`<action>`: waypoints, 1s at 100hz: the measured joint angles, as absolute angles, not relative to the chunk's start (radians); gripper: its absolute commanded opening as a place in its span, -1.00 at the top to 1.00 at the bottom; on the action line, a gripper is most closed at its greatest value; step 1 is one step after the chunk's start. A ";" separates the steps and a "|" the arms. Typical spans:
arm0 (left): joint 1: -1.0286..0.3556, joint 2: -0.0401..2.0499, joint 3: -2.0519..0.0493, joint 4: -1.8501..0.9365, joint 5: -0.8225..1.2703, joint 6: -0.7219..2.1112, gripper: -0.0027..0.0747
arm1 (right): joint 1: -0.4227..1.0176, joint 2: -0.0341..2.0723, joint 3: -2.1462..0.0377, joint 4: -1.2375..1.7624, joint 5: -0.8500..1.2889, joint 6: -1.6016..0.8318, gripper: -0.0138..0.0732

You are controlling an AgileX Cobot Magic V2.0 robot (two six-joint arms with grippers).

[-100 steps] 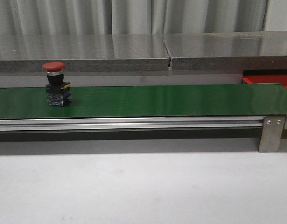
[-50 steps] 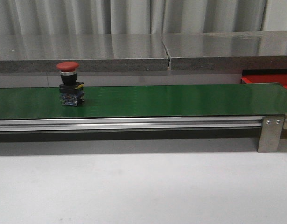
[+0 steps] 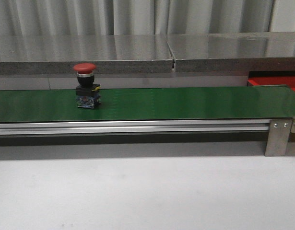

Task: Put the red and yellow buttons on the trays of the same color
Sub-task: 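Lower the yellow button onto the belt and open the left gripper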

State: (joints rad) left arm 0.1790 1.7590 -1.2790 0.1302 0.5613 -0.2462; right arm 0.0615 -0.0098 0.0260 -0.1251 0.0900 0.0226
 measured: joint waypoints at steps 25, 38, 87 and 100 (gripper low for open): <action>0.179 1.760 -1.281 0.127 0.574 -0.208 -0.67 | 0.062 -0.010 0.026 -0.125 0.090 0.023 0.84; 0.177 1.767 -1.281 0.127 0.580 -0.199 -0.87 | 0.062 -0.010 0.026 -0.125 0.090 0.023 0.84; 0.076 1.759 -1.464 0.127 0.646 -0.195 -0.75 | 0.062 -0.010 0.026 -0.125 0.090 0.023 0.84; 0.035 1.706 -1.464 0.129 0.659 -0.195 -0.75 | 0.062 -0.010 0.026 -0.125 0.090 0.023 0.84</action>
State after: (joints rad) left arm 0.0347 1.7062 -1.4637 0.1291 0.6588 -0.1948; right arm 0.0615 -0.0098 0.0260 -0.1251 0.0900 0.0226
